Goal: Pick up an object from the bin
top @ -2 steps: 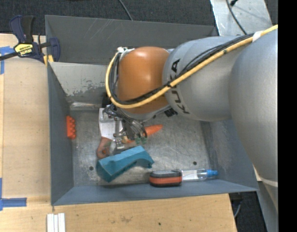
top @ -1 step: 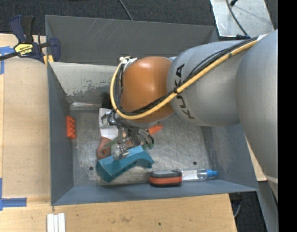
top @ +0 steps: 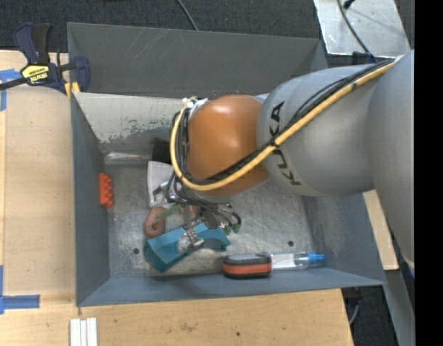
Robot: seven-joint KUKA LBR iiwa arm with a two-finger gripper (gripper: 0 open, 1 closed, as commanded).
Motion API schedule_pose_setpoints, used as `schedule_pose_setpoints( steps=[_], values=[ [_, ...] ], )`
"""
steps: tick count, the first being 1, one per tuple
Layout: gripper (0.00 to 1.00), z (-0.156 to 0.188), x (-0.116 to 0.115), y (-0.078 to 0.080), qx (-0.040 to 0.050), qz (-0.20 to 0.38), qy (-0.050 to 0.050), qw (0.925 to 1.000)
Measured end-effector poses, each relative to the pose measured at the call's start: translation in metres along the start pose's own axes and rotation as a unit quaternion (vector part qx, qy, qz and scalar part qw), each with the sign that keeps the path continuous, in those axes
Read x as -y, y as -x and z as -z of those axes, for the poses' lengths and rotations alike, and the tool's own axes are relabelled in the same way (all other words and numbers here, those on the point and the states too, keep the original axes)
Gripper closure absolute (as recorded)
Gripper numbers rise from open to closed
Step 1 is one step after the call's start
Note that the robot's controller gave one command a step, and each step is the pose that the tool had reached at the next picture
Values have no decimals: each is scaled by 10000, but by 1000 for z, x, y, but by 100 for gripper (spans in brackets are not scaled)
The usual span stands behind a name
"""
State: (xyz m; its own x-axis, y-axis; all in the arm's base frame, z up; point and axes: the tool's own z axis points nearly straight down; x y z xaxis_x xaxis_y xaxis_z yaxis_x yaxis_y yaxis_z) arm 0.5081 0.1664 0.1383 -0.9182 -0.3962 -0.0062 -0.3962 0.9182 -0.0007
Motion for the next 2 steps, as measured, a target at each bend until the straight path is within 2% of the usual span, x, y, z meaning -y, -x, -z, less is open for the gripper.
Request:
schedule_pose_setpoints(
  steps=[1, 2],
  values=[
    [0, -42, 8, -13, 8, 556, 1, 9985],
    [0, -47, 8, -12, 93, 689, 25, 9976]
  ],
)
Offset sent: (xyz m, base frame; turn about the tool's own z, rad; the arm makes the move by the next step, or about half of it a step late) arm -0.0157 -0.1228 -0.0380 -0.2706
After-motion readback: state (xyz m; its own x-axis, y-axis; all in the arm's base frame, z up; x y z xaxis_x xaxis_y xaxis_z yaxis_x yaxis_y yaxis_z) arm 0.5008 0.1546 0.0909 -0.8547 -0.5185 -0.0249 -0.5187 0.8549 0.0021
